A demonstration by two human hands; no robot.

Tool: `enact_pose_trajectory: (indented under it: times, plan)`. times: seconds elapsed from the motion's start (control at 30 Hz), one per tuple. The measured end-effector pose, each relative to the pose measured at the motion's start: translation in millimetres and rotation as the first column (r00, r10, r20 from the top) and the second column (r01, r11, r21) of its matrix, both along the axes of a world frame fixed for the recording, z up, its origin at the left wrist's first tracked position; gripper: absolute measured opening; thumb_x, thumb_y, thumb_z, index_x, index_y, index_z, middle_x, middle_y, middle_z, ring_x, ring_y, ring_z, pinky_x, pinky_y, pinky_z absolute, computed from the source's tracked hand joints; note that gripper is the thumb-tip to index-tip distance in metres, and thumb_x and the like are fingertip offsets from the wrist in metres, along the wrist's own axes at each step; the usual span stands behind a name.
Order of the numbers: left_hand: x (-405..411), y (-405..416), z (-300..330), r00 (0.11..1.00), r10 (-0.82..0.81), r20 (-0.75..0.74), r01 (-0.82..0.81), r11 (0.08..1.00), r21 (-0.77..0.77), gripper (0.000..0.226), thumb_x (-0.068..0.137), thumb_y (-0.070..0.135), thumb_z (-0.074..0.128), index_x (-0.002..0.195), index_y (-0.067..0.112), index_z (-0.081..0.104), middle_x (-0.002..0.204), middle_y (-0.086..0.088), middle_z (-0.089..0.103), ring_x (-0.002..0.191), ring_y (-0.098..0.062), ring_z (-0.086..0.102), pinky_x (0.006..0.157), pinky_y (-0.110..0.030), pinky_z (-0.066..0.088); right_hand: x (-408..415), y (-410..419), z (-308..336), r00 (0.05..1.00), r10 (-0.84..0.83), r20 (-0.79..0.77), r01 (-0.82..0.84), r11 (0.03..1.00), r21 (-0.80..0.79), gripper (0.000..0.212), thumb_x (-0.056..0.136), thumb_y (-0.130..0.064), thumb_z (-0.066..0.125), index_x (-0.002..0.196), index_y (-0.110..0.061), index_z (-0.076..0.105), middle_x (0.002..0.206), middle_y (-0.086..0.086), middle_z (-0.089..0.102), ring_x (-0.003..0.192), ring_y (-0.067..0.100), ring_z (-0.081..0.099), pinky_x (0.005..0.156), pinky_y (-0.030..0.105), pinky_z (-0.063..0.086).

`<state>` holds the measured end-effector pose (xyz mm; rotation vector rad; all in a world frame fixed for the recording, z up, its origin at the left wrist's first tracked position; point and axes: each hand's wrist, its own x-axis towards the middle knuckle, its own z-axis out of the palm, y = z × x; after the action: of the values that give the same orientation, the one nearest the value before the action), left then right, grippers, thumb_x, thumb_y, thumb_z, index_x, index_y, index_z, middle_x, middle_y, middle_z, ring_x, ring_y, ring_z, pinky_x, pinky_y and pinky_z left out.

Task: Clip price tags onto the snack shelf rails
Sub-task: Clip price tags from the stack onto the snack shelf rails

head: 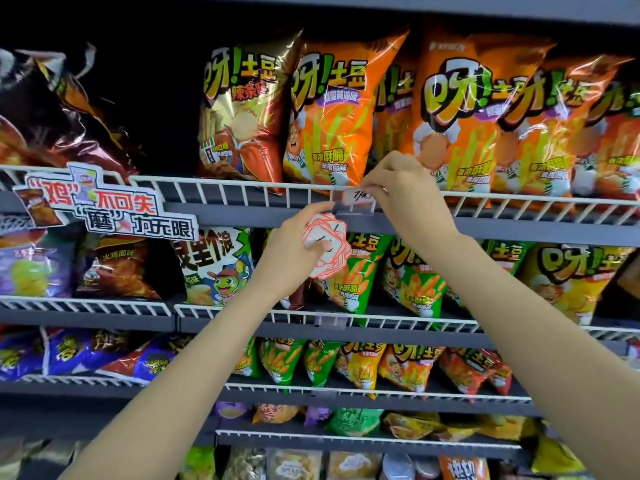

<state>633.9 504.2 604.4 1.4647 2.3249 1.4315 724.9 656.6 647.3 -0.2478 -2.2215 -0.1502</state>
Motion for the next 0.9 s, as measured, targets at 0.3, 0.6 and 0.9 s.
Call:
enact_pose_trajectory:
  times: [0.3,0.6,0.9]
  plan:
    - [-2.3,0.8,1.6,1.0,0.017,-0.015,-0.018,0.999,-0.039,0.055,0.088,0.013,0.06,0.137,0.032,0.042,0.136,0.001,0.052,0.126,-0.018,0.046,0.086,-0.016,0.029,2.4,-7.7,-13.2,0.987,-0.154,-0.037,0.159,0.954,0.256,0.037,0.057,0.014,0.074,0.087,-0.007,0.065,0.066,0.009,0.057,0.059,0.027,0.051,0.05,0.024,0.028]
    - [-4.5,1.6,0.3,1.0,0.001,-0.029,-0.002,0.999,-0.033,0.057,0.088,0.013,0.061,0.137,0.034,0.041,0.136,0.0,0.052,0.124,-0.019,0.048,0.088,-0.019,0.033,4.5,-4.8,-26.3,0.985,-0.152,-0.082,0.167,0.962,0.218,0.027,0.062,0.013,0.07,0.084,-0.003,0.068,0.078,0.01,0.062,0.071,0.029,0.057,0.047,0.027,0.036]
    - [-8.8,2.1,2.4,1.0,-0.011,-0.028,0.009,0.998,-0.068,0.058,0.088,0.015,0.061,0.138,0.037,0.039,0.138,0.0,0.05,0.113,-0.016,0.051,0.072,-0.015,0.033,2.2,-3.3,-29.6,0.989,-0.091,-0.12,0.113,0.976,0.188,0.025,0.066,0.012,0.071,0.087,-0.001,0.072,0.078,0.01,0.063,0.072,0.03,0.057,0.049,0.031,0.048]
